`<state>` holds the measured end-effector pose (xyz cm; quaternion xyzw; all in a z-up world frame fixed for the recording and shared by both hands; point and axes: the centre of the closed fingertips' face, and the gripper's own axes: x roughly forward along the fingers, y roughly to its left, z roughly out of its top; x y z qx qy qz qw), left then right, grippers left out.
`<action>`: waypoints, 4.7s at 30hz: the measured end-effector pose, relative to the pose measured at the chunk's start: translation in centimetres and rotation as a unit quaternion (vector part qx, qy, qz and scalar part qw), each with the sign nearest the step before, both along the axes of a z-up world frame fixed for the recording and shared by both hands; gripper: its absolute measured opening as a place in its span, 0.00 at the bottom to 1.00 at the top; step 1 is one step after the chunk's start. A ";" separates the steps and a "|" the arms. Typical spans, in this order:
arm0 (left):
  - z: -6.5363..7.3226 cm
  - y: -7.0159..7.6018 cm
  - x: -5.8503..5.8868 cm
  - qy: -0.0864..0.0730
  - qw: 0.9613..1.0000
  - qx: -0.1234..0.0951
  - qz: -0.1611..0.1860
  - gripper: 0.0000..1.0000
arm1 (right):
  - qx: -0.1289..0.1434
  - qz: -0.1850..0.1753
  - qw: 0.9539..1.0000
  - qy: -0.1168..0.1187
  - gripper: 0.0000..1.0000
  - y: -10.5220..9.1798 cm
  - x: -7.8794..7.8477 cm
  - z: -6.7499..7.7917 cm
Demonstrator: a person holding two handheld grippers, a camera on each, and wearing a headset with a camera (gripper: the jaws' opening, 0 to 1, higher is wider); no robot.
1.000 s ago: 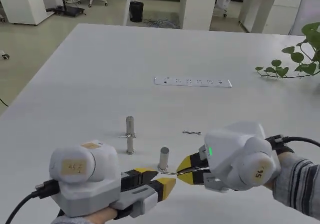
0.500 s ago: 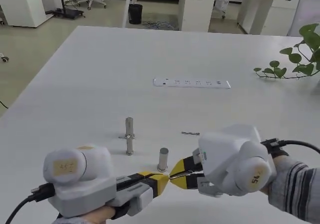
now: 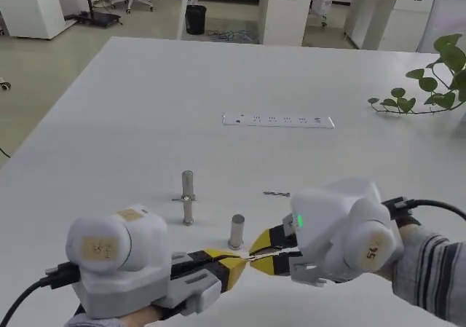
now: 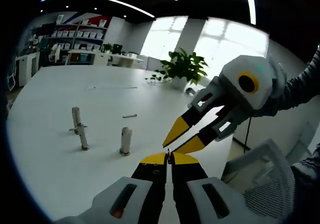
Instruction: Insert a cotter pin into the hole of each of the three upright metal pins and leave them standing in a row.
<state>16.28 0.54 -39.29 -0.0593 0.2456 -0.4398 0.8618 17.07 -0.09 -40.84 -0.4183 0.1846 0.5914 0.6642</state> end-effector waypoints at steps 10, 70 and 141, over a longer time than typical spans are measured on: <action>0.2 -0.6 -1.3 -0.078 0.991 0.059 -0.096 0.00 | 0.004 0.008 0.999 0.035 0.00 -0.3 -1.3 -0.4; -5.1 1.2 8.4 -0.068 0.987 0.113 0.097 0.29 | -0.056 -0.128 0.990 0.031 0.00 -4.2 7.6 -4.0; -9.1 -0.5 10.2 -0.003 0.987 0.093 0.130 0.11 | -0.060 -0.057 0.996 0.015 0.01 0.1 8.2 -3.6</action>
